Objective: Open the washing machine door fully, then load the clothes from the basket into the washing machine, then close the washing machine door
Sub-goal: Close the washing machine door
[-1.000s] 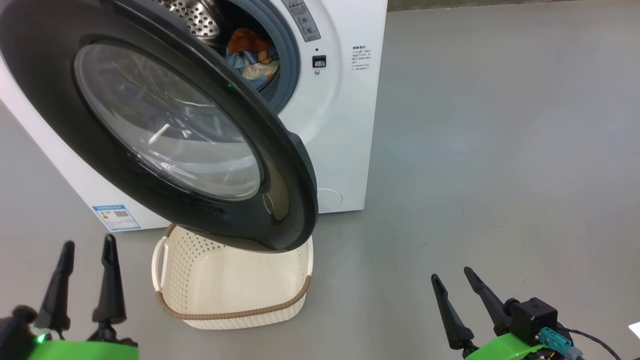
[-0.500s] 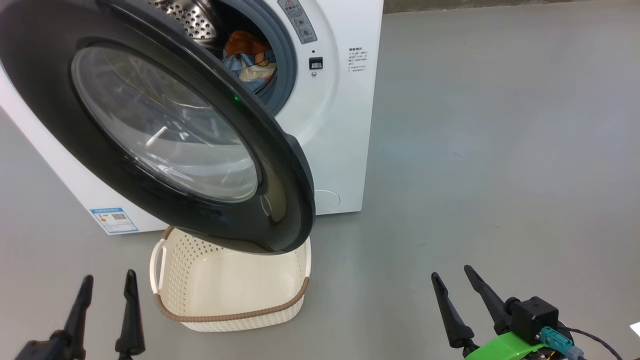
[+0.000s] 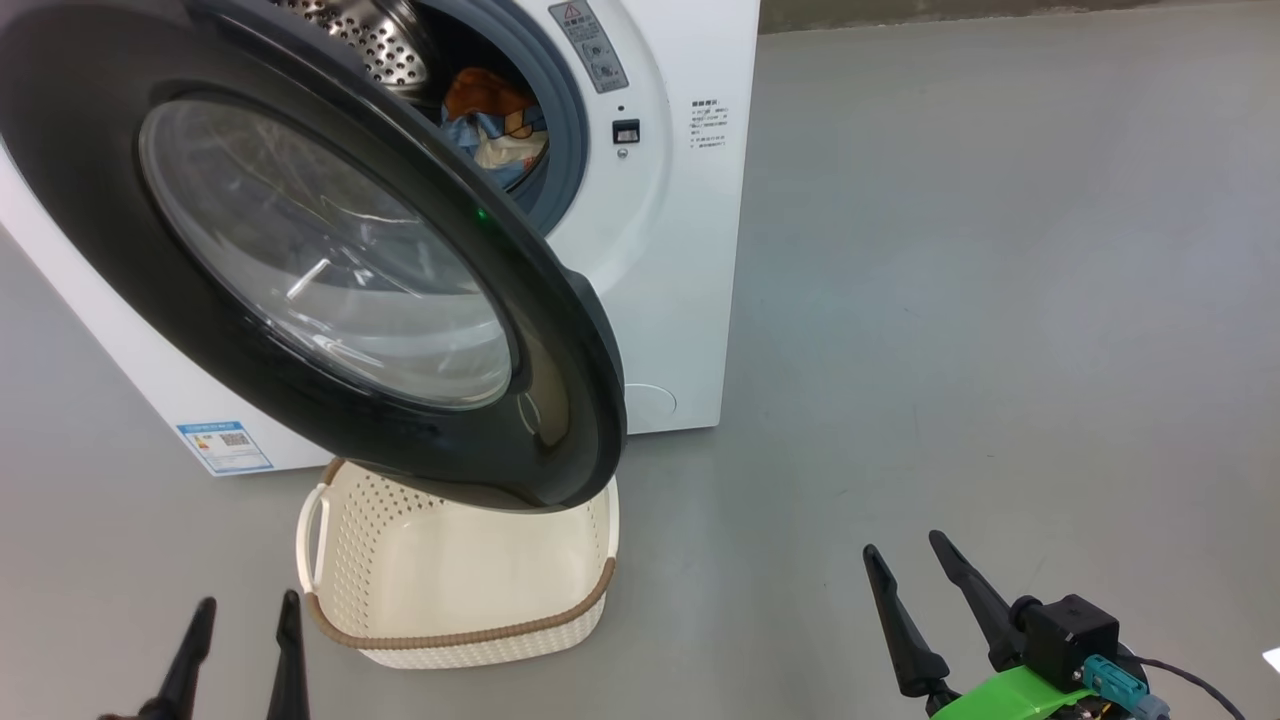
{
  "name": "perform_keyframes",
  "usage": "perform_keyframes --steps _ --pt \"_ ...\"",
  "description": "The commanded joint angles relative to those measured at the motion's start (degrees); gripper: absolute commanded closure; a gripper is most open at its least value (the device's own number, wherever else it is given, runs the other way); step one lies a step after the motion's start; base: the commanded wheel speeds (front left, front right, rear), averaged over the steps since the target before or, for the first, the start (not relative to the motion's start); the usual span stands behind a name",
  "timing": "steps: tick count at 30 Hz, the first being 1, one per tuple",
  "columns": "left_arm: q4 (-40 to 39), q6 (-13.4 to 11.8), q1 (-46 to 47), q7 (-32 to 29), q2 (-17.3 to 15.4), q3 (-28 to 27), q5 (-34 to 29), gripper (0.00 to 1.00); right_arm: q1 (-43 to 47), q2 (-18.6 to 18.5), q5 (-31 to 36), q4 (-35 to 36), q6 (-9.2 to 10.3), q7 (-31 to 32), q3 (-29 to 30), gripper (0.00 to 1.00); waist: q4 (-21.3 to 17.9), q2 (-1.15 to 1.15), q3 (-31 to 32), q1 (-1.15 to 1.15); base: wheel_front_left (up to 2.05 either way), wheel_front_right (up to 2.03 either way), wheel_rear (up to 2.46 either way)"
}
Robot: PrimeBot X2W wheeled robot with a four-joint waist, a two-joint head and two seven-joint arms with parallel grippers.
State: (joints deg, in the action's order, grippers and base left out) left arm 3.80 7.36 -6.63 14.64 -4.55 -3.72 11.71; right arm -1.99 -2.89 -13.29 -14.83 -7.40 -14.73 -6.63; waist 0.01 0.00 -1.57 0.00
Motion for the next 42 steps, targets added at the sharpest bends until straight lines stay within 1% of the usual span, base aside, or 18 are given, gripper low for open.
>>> perform_keyframes --steps 1,16,31,32,35,36,42 --pt "-1.04 0.13 0.75 0.36 -0.72 -1.64 -0.37 0.00 -0.40 0.02 -0.52 1.55 -0.09 -0.27 -1.38 0.00 0.01 0.00 -0.01 0.00 0.00 0.00 0.00" --pt "0.26 0.13 -0.51 0.36 0.15 -1.32 -0.14 0.00 -0.66 0.02 -0.35 1.59 -0.09 -0.27 -1.44 0.00 0.17 0.00 -0.41 0.00 0.00 0.00 0.00" --pt "0.35 0.13 -0.47 0.36 0.25 -1.45 0.38 0.00 -0.69 0.02 -0.26 1.32 -0.09 -0.27 -1.28 0.00 0.54 0.00 -0.10 0.00 0.00 0.00 0.00" --pt "0.39 0.13 -0.55 0.36 0.26 -1.44 0.40 0.00 -0.63 0.02 -0.24 1.31 -0.09 -0.27 -1.23 0.06 0.56 0.00 0.06 0.00 0.00 0.00 0.00" --pt "0.46 0.13 -0.74 0.36 0.29 -1.41 0.51 0.00 -0.40 0.02 -0.13 1.20 -0.09 -0.27 -1.19 0.75 0.64 0.00 0.36 0.00 0.00 0.00 0.00" --pt "0.49 0.13 -0.78 0.36 0.30 -1.37 0.54 0.00 -0.34 0.02 -0.12 1.14 -0.09 -0.27 -1.19 1.00 0.67 0.00 0.45 0.00 0.00 0.00 0.00" --pt "0.48 0.13 -0.82 0.36 0.21 -1.27 0.74 0.00 -0.17 0.02 -1.27 2.98 -0.09 -0.27 -0.89 1.00 0.79 0.00 0.67 0.00 0.00 0.00 0.00"
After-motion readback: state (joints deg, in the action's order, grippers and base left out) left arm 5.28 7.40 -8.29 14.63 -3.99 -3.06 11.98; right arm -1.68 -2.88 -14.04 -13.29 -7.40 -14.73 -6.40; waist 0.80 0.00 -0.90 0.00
